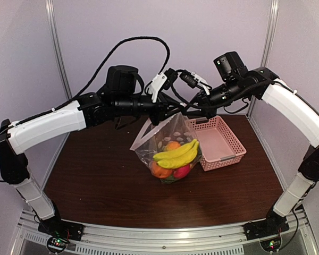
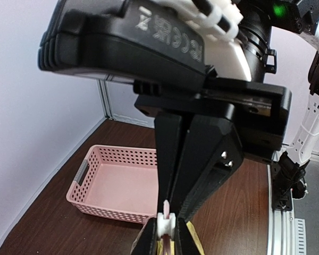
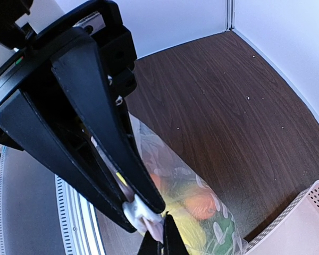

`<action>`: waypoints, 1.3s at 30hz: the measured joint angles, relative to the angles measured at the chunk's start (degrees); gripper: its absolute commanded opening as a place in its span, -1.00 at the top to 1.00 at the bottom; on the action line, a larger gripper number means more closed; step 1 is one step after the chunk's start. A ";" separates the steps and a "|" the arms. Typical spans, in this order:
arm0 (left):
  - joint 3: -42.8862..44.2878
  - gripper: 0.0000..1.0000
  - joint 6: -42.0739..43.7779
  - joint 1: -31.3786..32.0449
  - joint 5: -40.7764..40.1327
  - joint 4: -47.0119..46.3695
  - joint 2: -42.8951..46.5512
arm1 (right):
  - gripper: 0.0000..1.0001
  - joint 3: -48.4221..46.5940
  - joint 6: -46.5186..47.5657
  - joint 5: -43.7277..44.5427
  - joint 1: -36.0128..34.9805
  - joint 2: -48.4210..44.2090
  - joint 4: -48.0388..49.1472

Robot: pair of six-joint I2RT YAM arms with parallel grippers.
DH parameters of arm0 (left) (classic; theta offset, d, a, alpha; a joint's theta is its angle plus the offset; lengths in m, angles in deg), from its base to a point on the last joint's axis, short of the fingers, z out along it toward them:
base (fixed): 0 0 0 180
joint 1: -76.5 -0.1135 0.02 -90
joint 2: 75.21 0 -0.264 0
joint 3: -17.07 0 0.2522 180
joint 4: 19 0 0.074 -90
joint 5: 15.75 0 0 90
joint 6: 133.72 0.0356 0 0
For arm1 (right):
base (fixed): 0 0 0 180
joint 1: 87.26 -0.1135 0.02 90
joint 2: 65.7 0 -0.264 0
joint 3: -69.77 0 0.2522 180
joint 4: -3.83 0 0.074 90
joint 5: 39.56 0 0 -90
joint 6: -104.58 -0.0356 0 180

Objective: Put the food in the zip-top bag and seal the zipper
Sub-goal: Zip the zipper of the food storage bag.

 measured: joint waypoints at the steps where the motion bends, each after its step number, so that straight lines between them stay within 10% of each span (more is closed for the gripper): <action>1: 0.00 0.84 -0.04 -0.17 0.15 0.07 0.00 | 1.00 0.09 0.04 -0.02 0.15 0.00 0.11; 14: -5.07 0.85 -2.67 -4.24 3.67 0.31 3.54 | 1.00 4.83 0.17 -3.26 5.66 -3.23 4.22; 17: -5.09 0.85 -2.84 -4.76 3.96 0.48 3.85 | 0.31 4.96 1.09 -4.26 6.38 -4.22 4.48; 23: -5.38 0.85 -3.48 -4.76 7.63 0.09 3.82 | -0.03 5.31 3.26 -9.49 6.12 -4.61 6.05; 39: -5.01 0.85 -4.13 -4.76 13.40 -0.57 3.06 | 0.34 5.64 9.09 -17.07 3.45 -1.01 8.44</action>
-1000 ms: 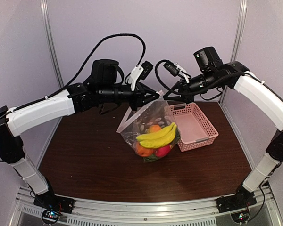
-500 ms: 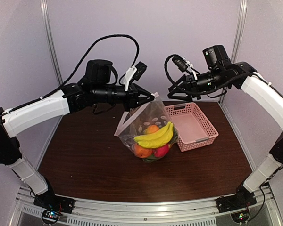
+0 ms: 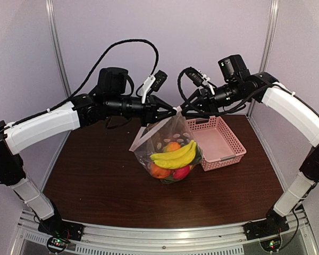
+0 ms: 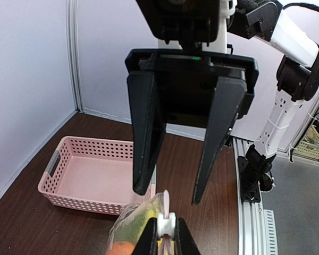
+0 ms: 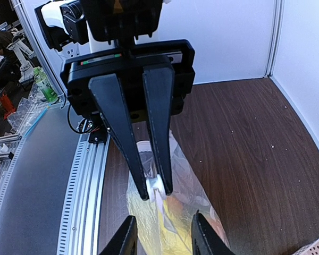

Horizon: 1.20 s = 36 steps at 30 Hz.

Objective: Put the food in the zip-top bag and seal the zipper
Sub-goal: Zip the zipper of the food storage bag.

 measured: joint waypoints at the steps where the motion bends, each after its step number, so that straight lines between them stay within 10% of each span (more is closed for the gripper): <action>1: 0.02 0.85 -0.07 0.00 0.17 -0.07 -0.09 | 0.39 0.00 0.02 -0.09 -0.07 0.00 0.15; 9: 0.22 0.85 -0.52 0.00 0.63 -0.33 -0.68 | 1.00 0.00 -0.26 -0.76 -1.07 0.35 1.62; 36: -11.50 0.84 -0.04 0.13 -9.46 2.21 12.26 | 1.00 2.95 -7.02 -8.41 13.62 -3.67 8.07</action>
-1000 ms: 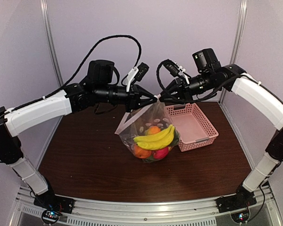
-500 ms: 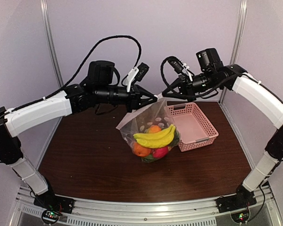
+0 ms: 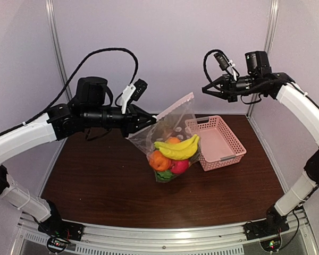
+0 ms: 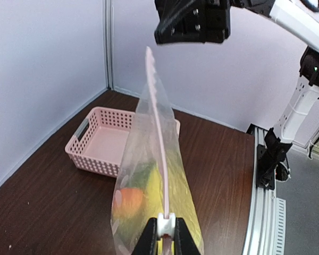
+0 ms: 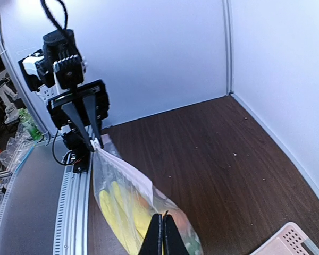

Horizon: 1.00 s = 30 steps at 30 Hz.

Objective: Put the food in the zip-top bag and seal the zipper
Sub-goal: Zip the zipper of the food storage bag, then pick up the zipper food storage bag from the center of the board.

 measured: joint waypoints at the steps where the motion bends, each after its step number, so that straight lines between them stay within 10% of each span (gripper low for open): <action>1: -0.94 0.84 -0.02 -0.04 -0.48 1.33 1.05 | 1.00 0.02 -0.31 0.20 0.79 -0.07 0.66; 8: -7.87 0.83 -0.11 -0.15 -3.96 8.39 7.56 | 1.00 1.57 -1.92 1.99 4.20 -0.50 5.11; 14: -9.31 0.83 -0.13 -0.15 -5.14 8.46 10.12 | -0.25 4.55 -1.27 1.11 1.84 -0.44 5.14; 21: -9.03 0.83 -0.11 -0.15 -4.74 8.07 8.22 | -0.45 4.63 6.99 1.14 -7.30 3.80 1.29; 25: -8.96 0.83 -0.11 -0.15 -4.33 7.98 7.37 | -0.23 0.83 10.23 1.64 -9.75 10.08 -0.94; 30: -8.72 0.82 -0.09 -0.15 -4.31 7.98 7.34 | 0.97 -3.56 14.25 0.72 -11.17 16.11 -5.14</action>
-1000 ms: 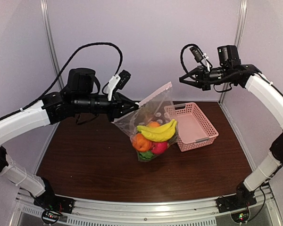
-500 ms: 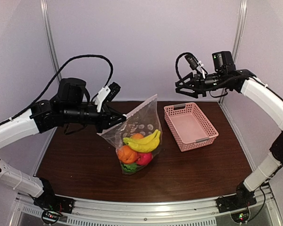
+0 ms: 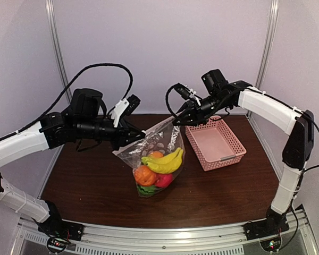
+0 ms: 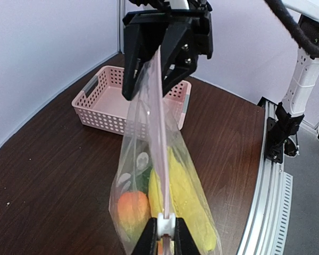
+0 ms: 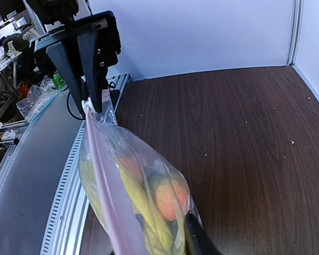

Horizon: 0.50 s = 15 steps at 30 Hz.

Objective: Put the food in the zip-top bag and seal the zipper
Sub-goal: Pick up the zipper food storage bag from the center of the board, then zip the zipper of the food storage bag.

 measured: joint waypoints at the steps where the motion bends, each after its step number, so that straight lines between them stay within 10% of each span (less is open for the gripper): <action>1: 0.07 0.83 0.02 0.00 -0.09 0.04 0.00 | 1.00 -0.55 0.81 -0.28 -0.02 0.52 -1.09; 15: 0.37 0.82 0.04 0.02 -2.40 -0.44 0.92 | 1.00 4.17 2.86 -5.14 5.40 -5.42 -0.50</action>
